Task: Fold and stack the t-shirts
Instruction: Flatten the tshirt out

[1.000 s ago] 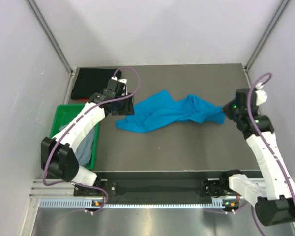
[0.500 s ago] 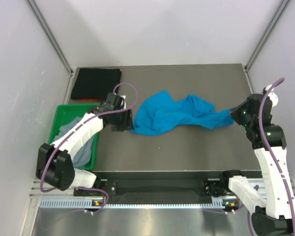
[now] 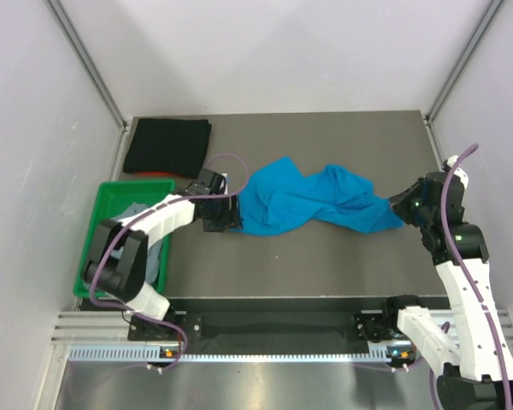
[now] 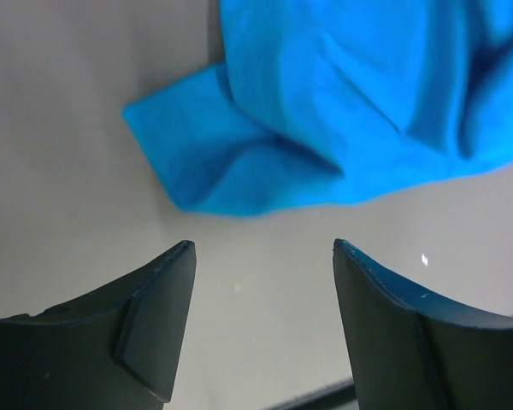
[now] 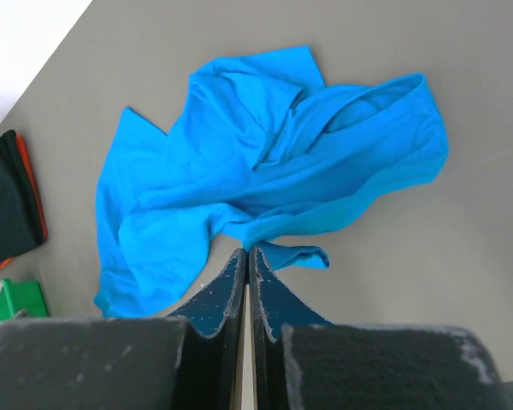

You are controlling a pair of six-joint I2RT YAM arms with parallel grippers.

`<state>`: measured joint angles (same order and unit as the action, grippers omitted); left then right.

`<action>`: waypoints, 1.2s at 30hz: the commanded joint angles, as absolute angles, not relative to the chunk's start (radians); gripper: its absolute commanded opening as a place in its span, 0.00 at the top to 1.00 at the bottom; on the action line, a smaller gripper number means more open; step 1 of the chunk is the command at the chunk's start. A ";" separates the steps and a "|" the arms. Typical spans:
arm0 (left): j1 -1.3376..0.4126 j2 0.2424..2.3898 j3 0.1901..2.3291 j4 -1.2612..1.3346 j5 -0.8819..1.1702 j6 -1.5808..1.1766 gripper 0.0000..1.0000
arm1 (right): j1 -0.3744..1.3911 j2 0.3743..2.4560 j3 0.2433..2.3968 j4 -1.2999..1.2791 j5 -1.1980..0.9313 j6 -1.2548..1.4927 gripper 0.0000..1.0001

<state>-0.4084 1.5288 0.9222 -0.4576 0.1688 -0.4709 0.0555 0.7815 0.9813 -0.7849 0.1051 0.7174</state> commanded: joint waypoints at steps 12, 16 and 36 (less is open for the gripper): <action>-0.408 1.644 1.026 -0.374 0.219 -0.371 1.00 | 0.020 0.770 1.020 -0.719 0.104 0.684 1.00; -0.408 1.597 1.086 -0.466 0.245 -0.387 1.00 | 0.012 0.759 1.075 -0.774 0.150 0.669 1.00; -0.336 1.549 1.635 -0.830 0.185 -0.495 1.00 | 0.009 0.839 1.430 -0.872 0.396 0.580 1.00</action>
<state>-0.3901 1.4265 1.6104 -0.8093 0.1505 -0.4961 0.0162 0.7830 1.4773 -0.9321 0.3920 0.6044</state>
